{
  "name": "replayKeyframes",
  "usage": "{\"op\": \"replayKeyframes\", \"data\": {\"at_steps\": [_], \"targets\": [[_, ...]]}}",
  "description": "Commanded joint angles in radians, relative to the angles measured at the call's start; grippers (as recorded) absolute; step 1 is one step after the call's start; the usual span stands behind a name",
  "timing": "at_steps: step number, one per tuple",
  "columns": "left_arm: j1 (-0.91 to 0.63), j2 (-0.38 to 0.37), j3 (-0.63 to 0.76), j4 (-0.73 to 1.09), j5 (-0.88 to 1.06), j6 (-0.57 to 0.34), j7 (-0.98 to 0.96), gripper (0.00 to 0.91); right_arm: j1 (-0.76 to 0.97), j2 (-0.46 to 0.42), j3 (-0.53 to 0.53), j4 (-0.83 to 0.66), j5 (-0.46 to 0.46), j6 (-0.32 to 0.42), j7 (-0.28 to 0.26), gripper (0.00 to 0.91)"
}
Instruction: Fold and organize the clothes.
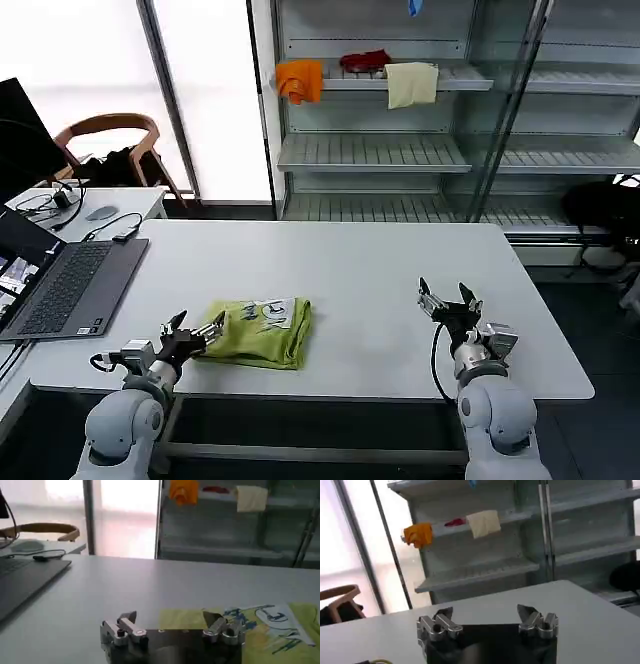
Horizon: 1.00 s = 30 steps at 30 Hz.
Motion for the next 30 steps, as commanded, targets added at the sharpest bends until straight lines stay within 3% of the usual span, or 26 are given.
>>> {"op": "replayKeyframes", "data": {"at_steps": [1, 6, 9, 15, 16, 17, 19, 30], "targets": [[0.000, 0.013, -0.020, 0.064, -0.001, 0.002, 0.006, 0.907, 0.001, 0.004, 0.001, -0.014, -0.008, 0.001, -0.005, 0.907], [0.001, 0.007, -0.019, 0.071, -0.006, 0.002, 0.007, 0.907, 0.009, 0.006, -0.002, -0.021, -0.008, 0.001, -0.002, 0.907], [0.010, 0.002, -0.015, 0.065, -0.017, 0.000, 0.016, 0.766, 0.011, 0.006, -0.002, -0.025, -0.008, 0.001, -0.006, 0.907], [0.023, -0.011, -0.006, 0.051, -0.038, 0.002, 0.027, 0.474, 0.012, 0.007, -0.003, -0.027, -0.007, 0.001, -0.005, 0.907], [0.025, -0.013, -0.005, 0.050, -0.044, 0.004, 0.027, 0.363, 0.012, 0.007, -0.003, -0.027, -0.008, 0.001, -0.005, 0.907], [0.025, -0.014, -0.004, 0.048, -0.045, 0.005, 0.026, 0.171, 0.012, 0.006, -0.003, -0.026, -0.007, 0.001, -0.004, 0.907], [0.026, -0.016, -0.001, 0.046, -0.047, 0.008, 0.026, 0.040, 0.011, 0.006, -0.002, -0.025, -0.007, 0.002, -0.005, 0.907], [0.025, -0.019, 0.002, 0.046, -0.062, -0.006, 0.025, 0.000, 0.004, 0.004, 0.004, -0.031, -0.006, 0.005, -0.004, 0.907]]}}
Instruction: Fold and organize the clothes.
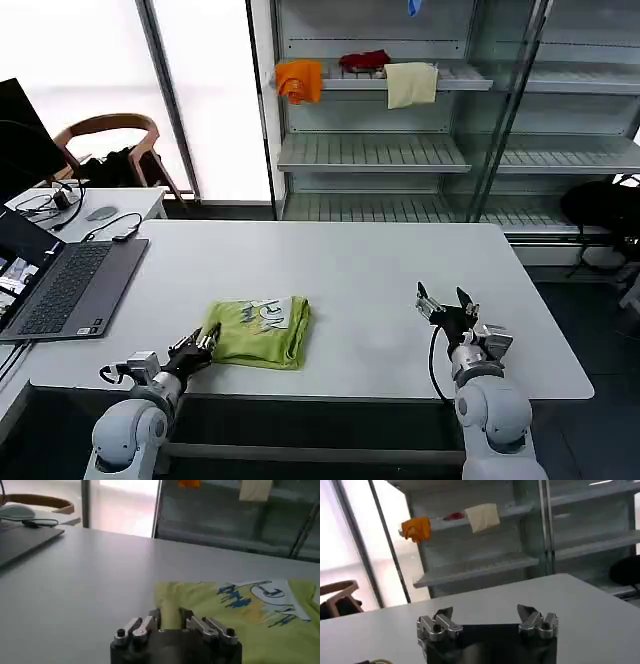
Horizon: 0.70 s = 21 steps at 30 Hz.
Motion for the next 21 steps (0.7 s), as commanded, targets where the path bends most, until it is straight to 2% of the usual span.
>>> {"op": "replayKeyframes", "data": {"at_steps": [1, 8, 11, 15, 20, 21], "targets": [[0.003, 0.001, 0.000, 0.000, 0.001, -0.034, 0.003, 0.000, 0.001, 0.000, 0.000, 0.003, 0.000, -0.001, 0.002, 0.907], [0.009, 0.007, -0.039, -0.018, 0.124, -0.132, 0.027, 0.000, 0.002, -0.002, 0.000, 0.014, 0.001, -0.003, 0.005, 0.907], [0.007, 0.041, -0.085, -0.019, 0.193, -0.163, 0.043, 0.000, 0.001, -0.006, 0.001, 0.017, 0.002, -0.003, 0.005, 0.907], [-0.013, 0.125, -0.172, 0.004, 0.295, -0.193, 0.084, 0.000, -0.002, -0.009, 0.002, 0.016, 0.005, -0.001, 0.004, 0.907], [-0.060, 0.291, -0.271, 0.029, 0.386, -0.205, 0.133, 0.000, -0.005, -0.014, 0.000, 0.006, 0.006, 0.006, 0.003, 0.907], [-0.064, 0.301, -0.279, 0.030, 0.409, -0.211, 0.139, 0.000, -0.005, -0.015, -0.001, 0.004, 0.006, 0.007, 0.002, 0.907]]}}
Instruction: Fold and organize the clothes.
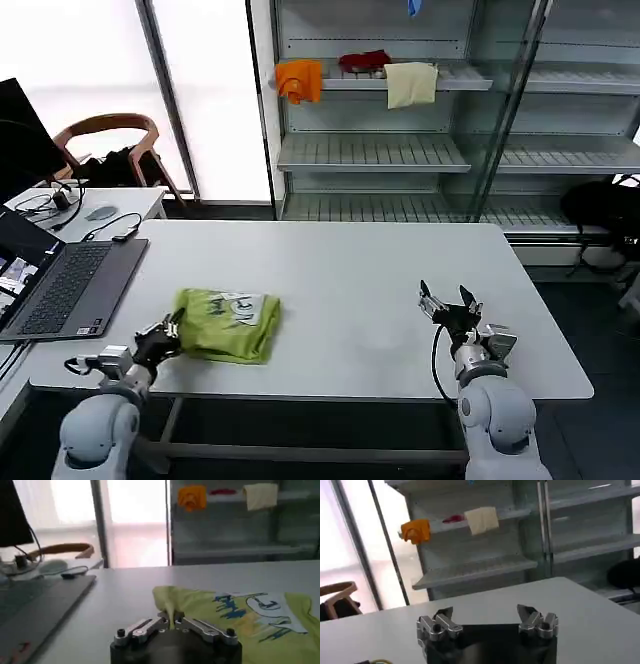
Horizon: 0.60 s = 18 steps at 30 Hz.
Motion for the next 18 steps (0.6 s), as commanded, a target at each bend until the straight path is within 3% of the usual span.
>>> {"op": "replayKeyframes", "data": {"at_steps": [1, 6, 10, 13, 18], "targets": [[-0.063, 0.254, -0.188, 0.026, 0.251, -0.076, 0.084, 0.000, -0.001, -0.005, -0.002, -0.011, 0.001, 0.008, -0.002, 0.907], [-0.119, 0.373, -0.209, -0.012, 0.314, -0.067, 0.152, 0.000, -0.003, -0.003, -0.005, -0.025, 0.001, 0.020, -0.006, 0.907], [-0.142, 0.418, -0.175, -0.071, 0.326, -0.023, 0.176, 0.000, -0.007, 0.001, -0.007, -0.039, 0.002, 0.033, -0.009, 0.907], [-0.119, 0.380, -0.111, -0.148, 0.344, 0.007, 0.186, 0.000, -0.017, 0.002, -0.005, -0.045, 0.007, 0.040, -0.016, 0.907], [-0.064, 0.199, 0.133, -0.143, 0.473, -0.006, 0.173, 0.000, -0.034, -0.004, 0.005, -0.052, 0.008, 0.053, -0.017, 0.907]]}}
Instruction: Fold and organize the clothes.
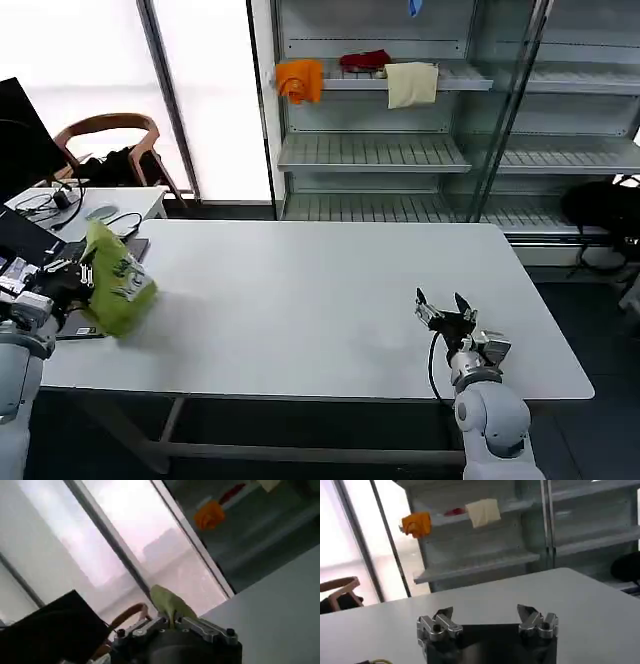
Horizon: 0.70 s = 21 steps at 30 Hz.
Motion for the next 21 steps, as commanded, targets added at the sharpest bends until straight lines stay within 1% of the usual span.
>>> {"op": "replayKeyframes", "data": {"at_steps": [1, 2, 5, 9, 13, 17, 21], "targets": [[0.029, -0.106, 0.276, -0.073, 0.227, 0.010, 0.035, 0.000, -0.020, -0.007, 0.013, -0.008, 0.003, 0.023, -0.003, 0.907], [0.037, -0.160, 0.320, -0.049, 0.272, 0.000, 0.030, 0.000, -0.022, -0.009, 0.018, -0.007, 0.005, 0.025, -0.003, 0.907], [0.040, -0.243, 0.416, -0.014, 0.331, -0.005, 0.010, 0.000, -0.036, -0.015, 0.031, -0.002, 0.008, 0.029, -0.004, 0.907], [0.006, -0.312, 0.497, 0.013, 0.322, 0.028, -0.029, 0.000, -0.051, -0.022, 0.038, 0.005, 0.008, 0.035, -0.006, 0.907], [-0.035, -0.340, 0.543, 0.016, 0.228, 0.080, -0.079, 0.000, -0.054, -0.019, 0.036, 0.014, 0.003, 0.033, -0.004, 0.907], [-0.049, -0.357, 0.601, 0.004, 0.077, 0.135, -0.139, 0.010, -0.049, -0.013, 0.026, 0.029, -0.011, 0.020, -0.003, 0.907], [-0.050, -0.385, 0.669, 0.006, 0.024, 0.141, -0.164, 0.010, -0.038, -0.007, 0.009, 0.051, -0.018, -0.010, -0.003, 0.907]]}}
